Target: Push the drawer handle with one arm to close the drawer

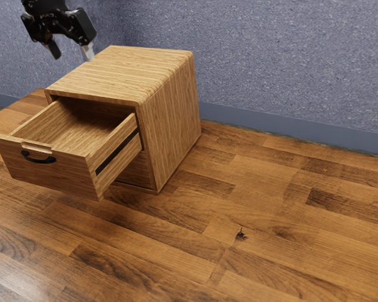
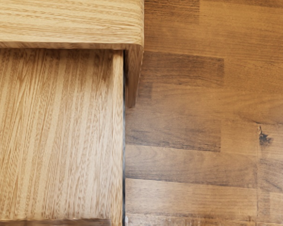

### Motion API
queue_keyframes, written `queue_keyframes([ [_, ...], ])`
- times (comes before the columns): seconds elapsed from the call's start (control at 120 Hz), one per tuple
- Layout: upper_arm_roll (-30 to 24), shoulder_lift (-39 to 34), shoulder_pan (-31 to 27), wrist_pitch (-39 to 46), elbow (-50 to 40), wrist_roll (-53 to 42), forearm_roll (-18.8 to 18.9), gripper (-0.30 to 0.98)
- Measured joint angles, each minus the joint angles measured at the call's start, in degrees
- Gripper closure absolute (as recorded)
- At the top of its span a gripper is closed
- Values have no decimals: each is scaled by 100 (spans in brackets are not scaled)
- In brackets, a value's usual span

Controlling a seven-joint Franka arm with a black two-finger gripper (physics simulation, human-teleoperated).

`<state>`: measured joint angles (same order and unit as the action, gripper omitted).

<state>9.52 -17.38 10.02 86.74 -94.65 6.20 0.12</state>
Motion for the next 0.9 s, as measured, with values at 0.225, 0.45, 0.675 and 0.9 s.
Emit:
queue_keyframes([
  [0.225,-270,-2880,-374,806,-4297,50,-222,2],
  [0.45,-300,-2782,-1284,1393,-5256,-12,22,3],
  [0.675,-253,-1874,-1544,2193,-4890,-205,364,48],
  [0.9,-15,-1321,-1534,2507,-4313,-345,473,71],
])
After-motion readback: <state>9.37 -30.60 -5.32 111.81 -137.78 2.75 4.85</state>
